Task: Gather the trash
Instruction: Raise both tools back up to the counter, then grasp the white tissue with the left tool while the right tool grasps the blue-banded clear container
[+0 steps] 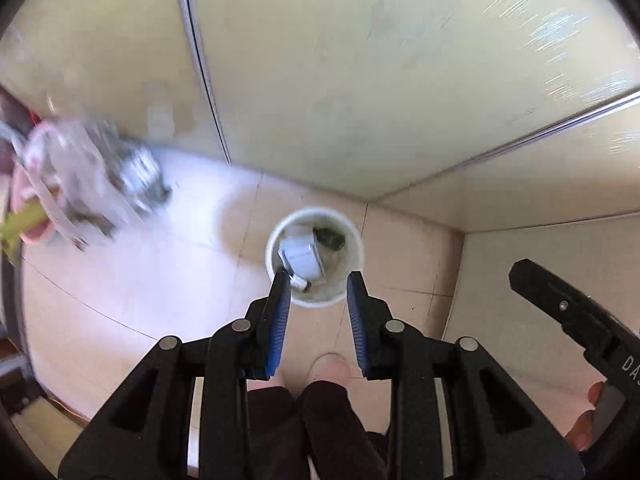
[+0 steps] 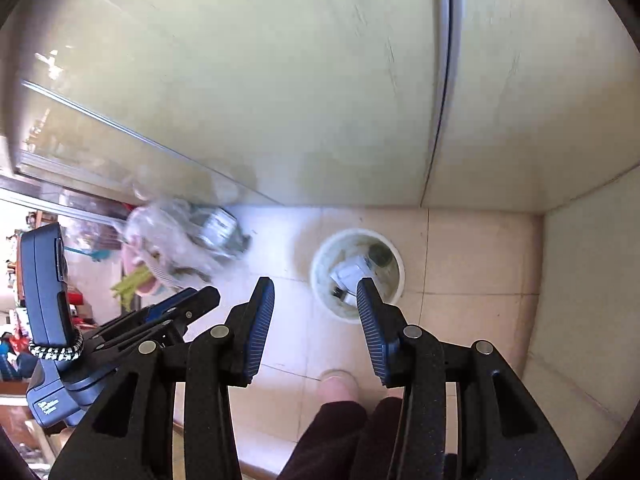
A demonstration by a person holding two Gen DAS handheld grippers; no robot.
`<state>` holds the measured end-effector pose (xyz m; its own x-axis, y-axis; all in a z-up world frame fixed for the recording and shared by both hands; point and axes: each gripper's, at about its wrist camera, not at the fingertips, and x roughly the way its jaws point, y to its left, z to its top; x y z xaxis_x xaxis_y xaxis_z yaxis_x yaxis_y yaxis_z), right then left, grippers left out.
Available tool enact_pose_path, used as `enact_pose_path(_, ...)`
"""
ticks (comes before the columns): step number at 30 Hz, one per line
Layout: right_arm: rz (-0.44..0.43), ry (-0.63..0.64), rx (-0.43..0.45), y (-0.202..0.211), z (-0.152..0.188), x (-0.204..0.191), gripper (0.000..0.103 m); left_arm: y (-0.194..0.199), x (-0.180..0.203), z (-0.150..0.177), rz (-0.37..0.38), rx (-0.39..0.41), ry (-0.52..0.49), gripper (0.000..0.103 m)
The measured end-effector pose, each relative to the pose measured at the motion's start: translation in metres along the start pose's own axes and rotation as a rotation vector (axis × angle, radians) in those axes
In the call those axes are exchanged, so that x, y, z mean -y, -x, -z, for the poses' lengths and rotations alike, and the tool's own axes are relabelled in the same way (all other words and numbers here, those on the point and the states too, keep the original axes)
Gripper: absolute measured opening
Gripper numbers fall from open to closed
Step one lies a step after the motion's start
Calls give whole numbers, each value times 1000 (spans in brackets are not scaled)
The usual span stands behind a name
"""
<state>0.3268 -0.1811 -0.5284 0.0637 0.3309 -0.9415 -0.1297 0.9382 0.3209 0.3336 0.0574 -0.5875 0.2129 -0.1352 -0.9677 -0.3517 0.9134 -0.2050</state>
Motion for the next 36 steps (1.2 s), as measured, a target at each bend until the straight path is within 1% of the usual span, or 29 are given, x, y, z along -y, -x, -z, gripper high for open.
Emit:
enact_pose_path(2, -2, 8, 39, 40, -6, -19, 40, 45, 5, -8, -8, 37, -14, 27)
enact_pose_path(5, -10, 21, 101, 106, -15, -45, 40, 114, 17, -19, 10, 92, -26, 27)
enact_pose_path(10, 0, 50, 218, 197, -26, -81, 39, 211, 31, -33, 10, 160, -90, 28)
enact_pose_path(13, 10, 63, 278, 238, -32, -96, 40, 255, 39, -37, -10, 201, -120, 28)
enact_pose_path(17, 50, 75, 359, 277, -38, -114, 39, 308, 45, -45, 4, 258, -144, 28)
enact_pose_path(20, 65, 66, 424, 303, -41, -120, 40, 343, 53, -52, -2, 321, -178, 36)
enact_pose_path(24, 85, 45, 480, 329, -51, -121, 39, 378, 67, -68, -6, 388, -216, 37)
enact_pose_path(27, 99, 34, 509, 345, -64, -113, 40, 399, 80, -85, 11, 425, -233, 43)
enact_pose_path(30, 121, 28, 539, 357, -83, -101, 40, 406, 96, -109, 13, 458, -251, 44)
enact_pose_path(33, 138, 20, 569, 365, -108, -81, 46, 409, 113, -138, 16, 478, -250, 44)
enact_pose_path(34, 141, 17, 577, 367, -117, -74, 46, 408, 118, -148, 18, 481, -246, 44)
enact_pose_path(36, 125, 14, 595, 372, -139, -56, 46, 406, 130, -172, 24, 484, -229, 44)
